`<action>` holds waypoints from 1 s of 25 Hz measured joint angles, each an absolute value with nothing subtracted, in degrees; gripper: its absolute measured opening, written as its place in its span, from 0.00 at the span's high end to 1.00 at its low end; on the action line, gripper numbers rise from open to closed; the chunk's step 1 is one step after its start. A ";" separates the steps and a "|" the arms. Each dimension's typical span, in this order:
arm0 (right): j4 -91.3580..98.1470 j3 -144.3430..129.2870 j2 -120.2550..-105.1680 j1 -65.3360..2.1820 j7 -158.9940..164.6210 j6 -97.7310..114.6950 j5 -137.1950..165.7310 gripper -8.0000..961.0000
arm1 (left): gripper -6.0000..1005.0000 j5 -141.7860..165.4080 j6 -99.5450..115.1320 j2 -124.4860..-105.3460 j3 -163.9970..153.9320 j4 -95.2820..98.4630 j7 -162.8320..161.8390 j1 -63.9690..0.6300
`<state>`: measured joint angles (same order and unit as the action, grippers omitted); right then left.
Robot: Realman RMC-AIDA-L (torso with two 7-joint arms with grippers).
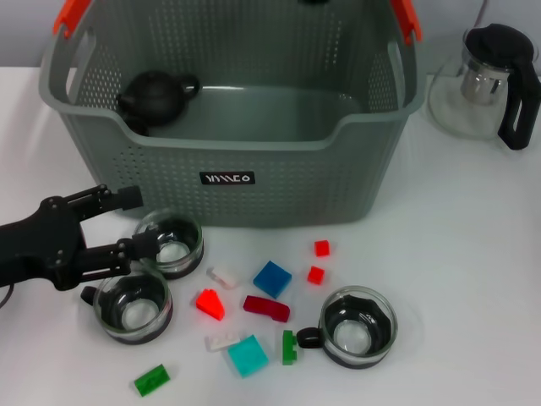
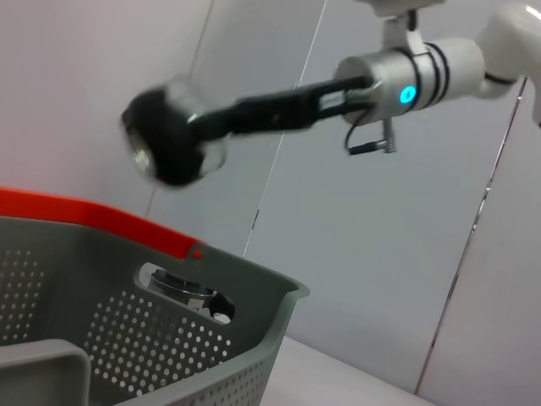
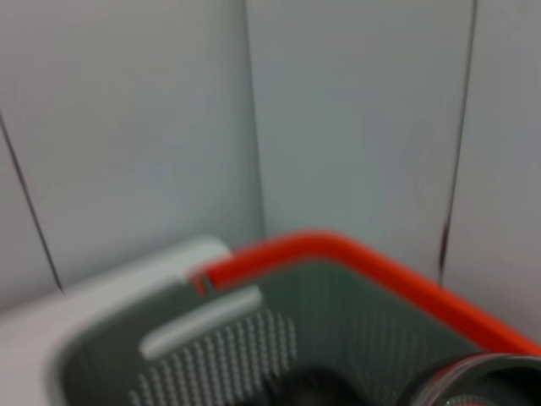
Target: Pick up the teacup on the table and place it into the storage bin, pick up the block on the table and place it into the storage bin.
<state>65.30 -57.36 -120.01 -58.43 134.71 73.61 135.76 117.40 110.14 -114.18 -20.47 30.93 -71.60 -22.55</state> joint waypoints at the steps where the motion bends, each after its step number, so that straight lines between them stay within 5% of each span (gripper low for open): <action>1: 63.39 -58.74 -120.20 -59.65 135.89 72.13 138.40 0.93 | 0.16 117.40 110.09 -114.20 -20.48 30.93 -71.61 -22.51; 11: 33.22 -67.76 -120.40 -72.41 144.22 49.19 148.56 0.93 | 0.16 117.45 110.03 -114.83 -20.47 30.93 -71.71 -22.59; 25: 22.33 -74.96 -120.84 -72.82 142.06 39.27 142.36 0.92 | 0.16 117.85 110.08 -115.05 -20.55 30.74 -71.81 -22.64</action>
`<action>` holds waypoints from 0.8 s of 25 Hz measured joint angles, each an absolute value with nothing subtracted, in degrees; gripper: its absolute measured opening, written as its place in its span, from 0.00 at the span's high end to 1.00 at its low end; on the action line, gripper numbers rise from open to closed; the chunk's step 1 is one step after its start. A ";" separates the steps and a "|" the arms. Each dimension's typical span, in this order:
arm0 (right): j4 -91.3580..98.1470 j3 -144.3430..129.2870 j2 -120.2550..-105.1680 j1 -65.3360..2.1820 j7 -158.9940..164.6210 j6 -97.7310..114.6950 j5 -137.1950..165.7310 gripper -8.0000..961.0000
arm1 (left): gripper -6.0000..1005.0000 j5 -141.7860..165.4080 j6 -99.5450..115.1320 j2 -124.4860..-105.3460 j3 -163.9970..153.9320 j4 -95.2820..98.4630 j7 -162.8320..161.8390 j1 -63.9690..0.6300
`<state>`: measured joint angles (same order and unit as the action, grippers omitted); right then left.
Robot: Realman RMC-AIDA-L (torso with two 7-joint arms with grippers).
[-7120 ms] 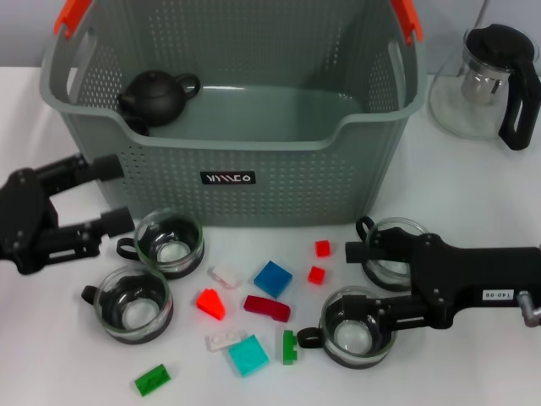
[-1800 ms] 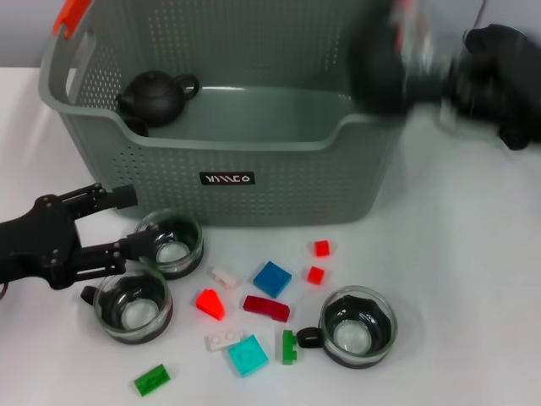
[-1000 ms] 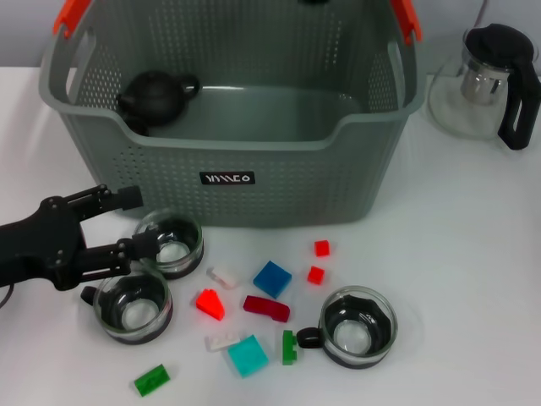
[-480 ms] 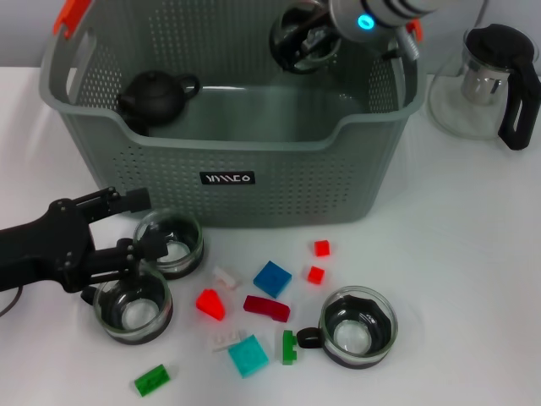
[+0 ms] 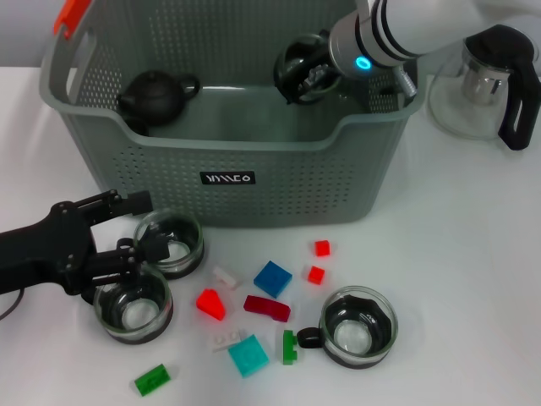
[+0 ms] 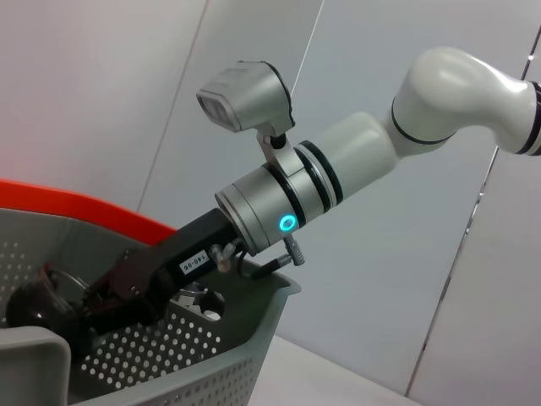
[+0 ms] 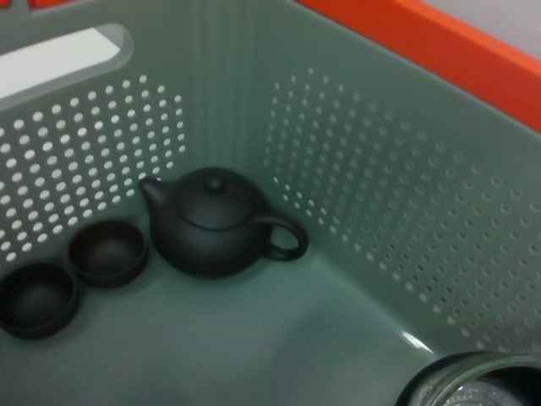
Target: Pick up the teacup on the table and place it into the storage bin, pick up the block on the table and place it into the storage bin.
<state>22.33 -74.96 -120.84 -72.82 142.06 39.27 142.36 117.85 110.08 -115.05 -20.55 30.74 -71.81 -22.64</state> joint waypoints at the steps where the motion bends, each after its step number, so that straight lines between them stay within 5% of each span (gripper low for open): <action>1: 22.19 -74.97 -120.85 -72.78 141.89 39.27 142.36 0.92 | 0.16 117.85 110.08 -115.05 -20.57 30.72 -71.81 -22.66; 17: 21.45 -75.47 -120.79 -72.71 135.87 41.19 139.30 0.90 | 0.16 117.57 109.98 -115.05 -20.48 30.67 -71.81 -22.36; 20: 21.66 -75.51 -120.80 -72.58 135.87 41.29 139.30 0.76 | 0.16 117.52 109.93 -115.05 -20.48 30.67 -71.79 -22.34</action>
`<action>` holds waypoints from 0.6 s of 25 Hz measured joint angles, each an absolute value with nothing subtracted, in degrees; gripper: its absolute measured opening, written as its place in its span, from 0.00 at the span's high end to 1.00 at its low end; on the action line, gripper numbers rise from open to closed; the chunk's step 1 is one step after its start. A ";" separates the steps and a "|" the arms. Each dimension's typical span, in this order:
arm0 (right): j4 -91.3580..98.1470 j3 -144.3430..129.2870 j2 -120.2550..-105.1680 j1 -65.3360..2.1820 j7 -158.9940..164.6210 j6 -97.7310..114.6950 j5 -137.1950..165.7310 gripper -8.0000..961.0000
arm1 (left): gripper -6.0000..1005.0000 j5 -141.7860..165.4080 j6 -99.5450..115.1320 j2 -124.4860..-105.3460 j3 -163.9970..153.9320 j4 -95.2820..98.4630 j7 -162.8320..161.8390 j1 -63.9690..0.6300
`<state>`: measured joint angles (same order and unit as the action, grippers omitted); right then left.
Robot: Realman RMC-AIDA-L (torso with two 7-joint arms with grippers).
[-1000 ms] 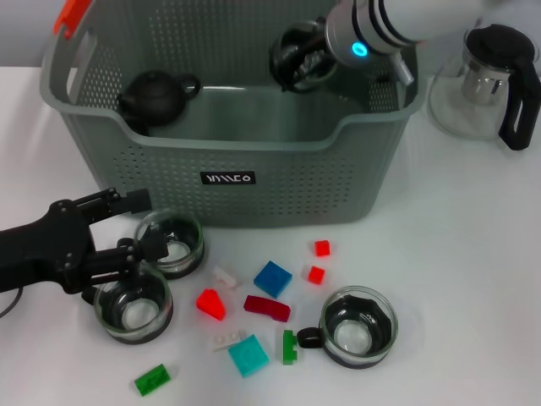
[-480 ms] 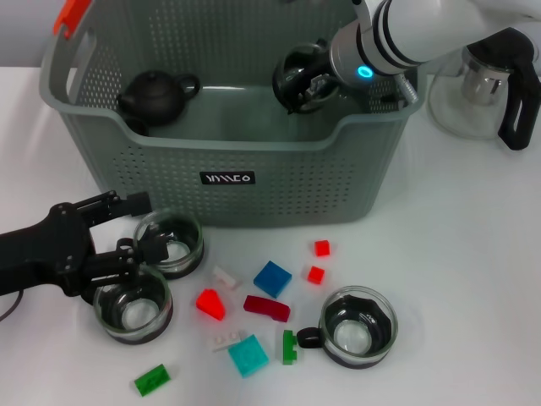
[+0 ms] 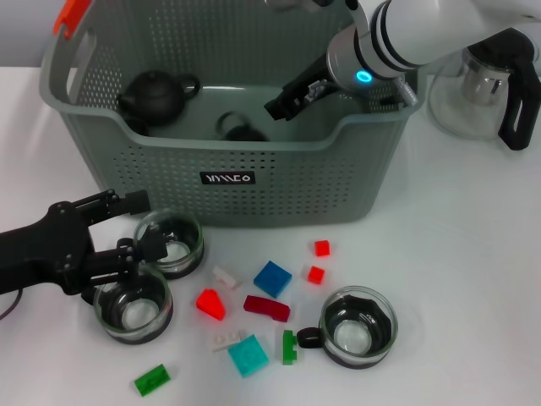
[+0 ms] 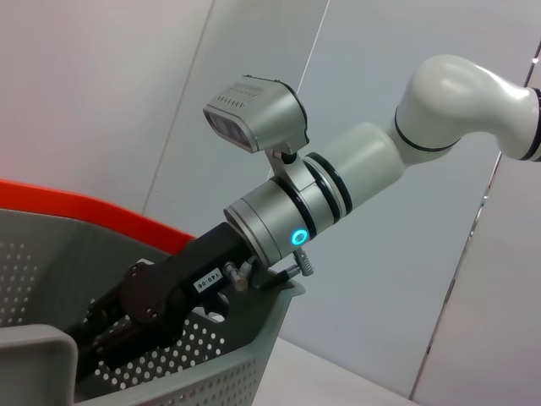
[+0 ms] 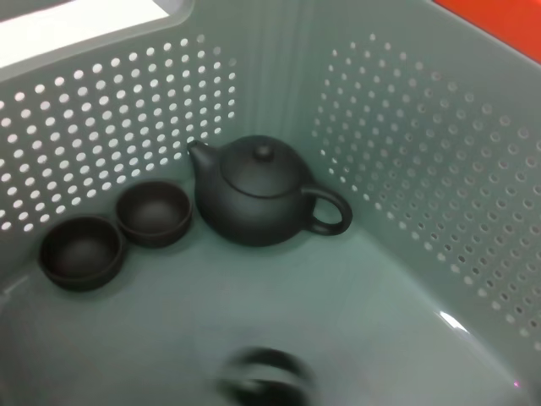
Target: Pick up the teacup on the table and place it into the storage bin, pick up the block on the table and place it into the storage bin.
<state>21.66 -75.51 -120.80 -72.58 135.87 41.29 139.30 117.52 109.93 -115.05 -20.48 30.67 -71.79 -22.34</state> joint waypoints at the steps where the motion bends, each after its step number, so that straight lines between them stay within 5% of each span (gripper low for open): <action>1: 21.90 -75.38 -120.79 -72.49 135.87 41.33 139.27 0.71 | 0.16 117.52 109.90 -115.05 -20.48 30.67 -71.76 -22.34; 5: 26.76 -74.76 -120.33 -70.33 135.86 42.59 136.57 0.59 | 0.16 117.50 109.86 -115.05 -20.47 30.67 -71.67 -22.29; 15: 63.85 -63.22 -119.76 -50.92 129.38 60.98 116.40 0.39 | 0.16 117.45 109.86 -115.05 -19.90 30.68 -71.62 -21.91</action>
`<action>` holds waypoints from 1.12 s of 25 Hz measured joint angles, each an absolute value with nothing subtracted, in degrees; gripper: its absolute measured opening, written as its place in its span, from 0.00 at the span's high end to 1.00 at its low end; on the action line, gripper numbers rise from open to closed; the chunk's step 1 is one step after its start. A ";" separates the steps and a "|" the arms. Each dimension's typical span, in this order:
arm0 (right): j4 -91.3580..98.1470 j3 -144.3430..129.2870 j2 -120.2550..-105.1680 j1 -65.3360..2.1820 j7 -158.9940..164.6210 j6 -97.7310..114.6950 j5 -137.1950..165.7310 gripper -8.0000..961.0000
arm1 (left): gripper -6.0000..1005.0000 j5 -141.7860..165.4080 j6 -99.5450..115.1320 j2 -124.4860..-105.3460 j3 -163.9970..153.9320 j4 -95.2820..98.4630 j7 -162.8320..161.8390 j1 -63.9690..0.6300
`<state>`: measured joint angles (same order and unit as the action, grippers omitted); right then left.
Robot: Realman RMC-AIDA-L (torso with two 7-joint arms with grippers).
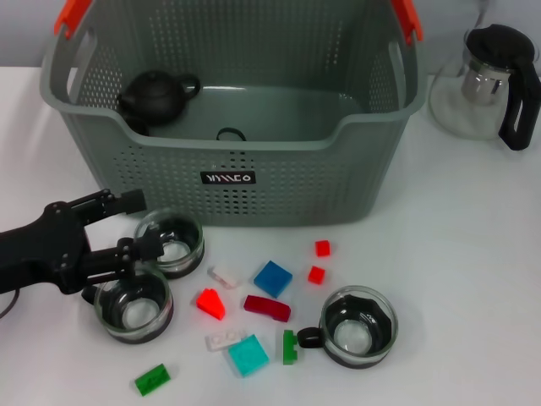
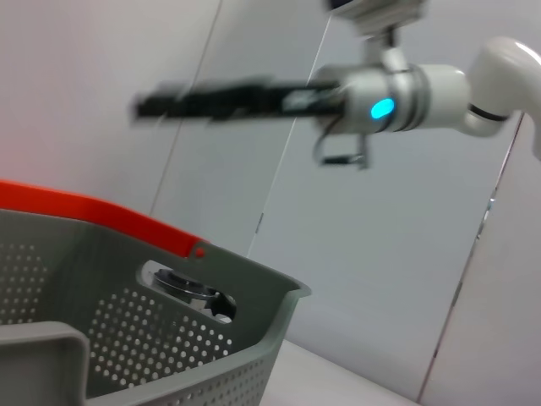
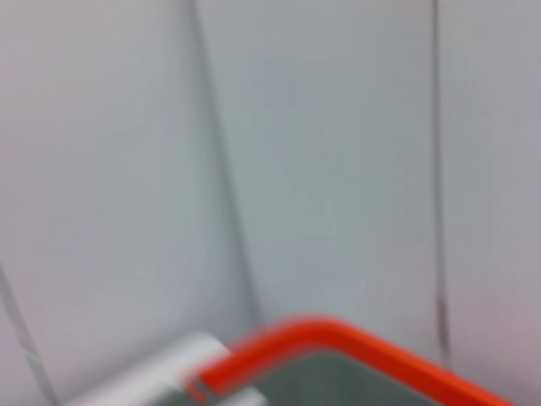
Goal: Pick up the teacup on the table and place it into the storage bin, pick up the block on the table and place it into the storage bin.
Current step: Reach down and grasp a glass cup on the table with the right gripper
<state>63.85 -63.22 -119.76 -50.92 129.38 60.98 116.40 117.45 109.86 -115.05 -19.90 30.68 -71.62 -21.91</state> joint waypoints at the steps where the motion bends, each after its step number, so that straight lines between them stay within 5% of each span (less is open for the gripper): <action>1: 65.75 -61.32 -119.61 -49.17 126.94 64.29 111.56 0.37 | 0.16 117.45 109.86 -115.05 -19.83 30.67 -71.60 -21.92; 6: 68.21 -53.55 -118.31 -40.96 115.00 84.77 92.76 0.20 | 0.16 117.42 109.86 -114.97 -19.75 30.68 -71.49 -21.96; 14: 73.02 -51.70 -118.22 -29.41 102.44 110.22 96.51 0.21 | 0.16 117.41 109.34 -114.56 -19.68 30.72 -71.71 -22.32; 28: 79.95 -63.19 -119.29 -33.29 115.11 113.40 125.52 0.22 | 0.16 117.33 109.25 -114.43 -18.88 31.02 -71.81 -22.13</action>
